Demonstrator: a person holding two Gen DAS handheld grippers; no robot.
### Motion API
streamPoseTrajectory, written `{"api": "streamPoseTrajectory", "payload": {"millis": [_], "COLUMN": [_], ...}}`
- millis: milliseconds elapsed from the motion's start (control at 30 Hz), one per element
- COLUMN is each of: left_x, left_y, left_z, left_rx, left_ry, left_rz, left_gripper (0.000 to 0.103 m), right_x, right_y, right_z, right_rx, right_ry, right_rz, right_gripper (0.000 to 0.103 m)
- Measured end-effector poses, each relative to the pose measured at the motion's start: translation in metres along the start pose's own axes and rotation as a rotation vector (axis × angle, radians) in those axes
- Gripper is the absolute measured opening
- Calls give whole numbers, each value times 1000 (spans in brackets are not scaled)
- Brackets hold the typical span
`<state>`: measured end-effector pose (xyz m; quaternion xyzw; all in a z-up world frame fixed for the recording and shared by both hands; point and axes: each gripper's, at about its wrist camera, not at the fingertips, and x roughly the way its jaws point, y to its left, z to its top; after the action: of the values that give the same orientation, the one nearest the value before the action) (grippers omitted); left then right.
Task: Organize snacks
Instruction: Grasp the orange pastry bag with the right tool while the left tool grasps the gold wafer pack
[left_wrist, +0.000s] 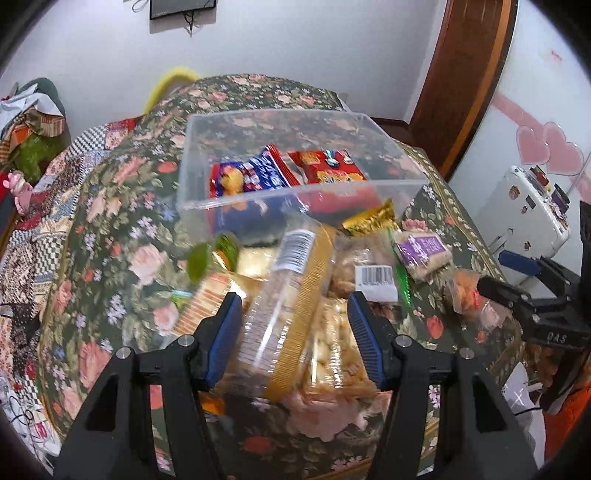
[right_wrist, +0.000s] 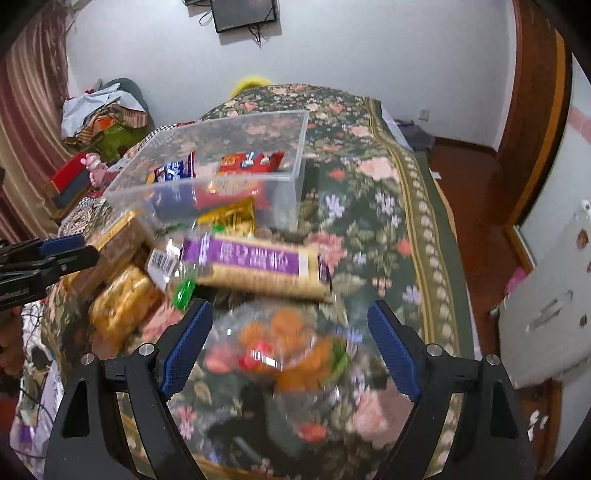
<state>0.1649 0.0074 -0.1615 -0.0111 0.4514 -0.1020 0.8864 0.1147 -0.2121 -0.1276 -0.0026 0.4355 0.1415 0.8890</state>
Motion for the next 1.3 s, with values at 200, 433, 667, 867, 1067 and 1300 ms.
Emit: {"api": "streamPoseTrajectory", "payload": {"millis": [200, 433, 667, 867, 1067, 1300], "left_x": [13, 27, 39, 38, 25, -5], "left_y": [-7, -12, -11, -12, -15, -14], "left_z": [4, 4, 4, 4, 5, 12], "left_rx": [5, 37, 32, 37, 37, 27], "left_ry": [3, 14, 18, 4, -19, -81], "left_rz": [23, 26, 37, 48, 39, 30], "left_gripper": [59, 59, 44, 37, 37, 37], "right_x": [-4, 22, 42, 37, 25, -2], "right_y": [-5, -12, -6, -8, -7, -2], "right_z": [-19, -24, -26, -29, -28, -11], "right_rx": [22, 38, 12, 20, 31, 34], "right_ry": [4, 70, 108, 94, 71, -10], "right_rz": [-11, 19, 41, 47, 67, 70], "right_gripper": [100, 100, 82, 58, 52, 52]}}
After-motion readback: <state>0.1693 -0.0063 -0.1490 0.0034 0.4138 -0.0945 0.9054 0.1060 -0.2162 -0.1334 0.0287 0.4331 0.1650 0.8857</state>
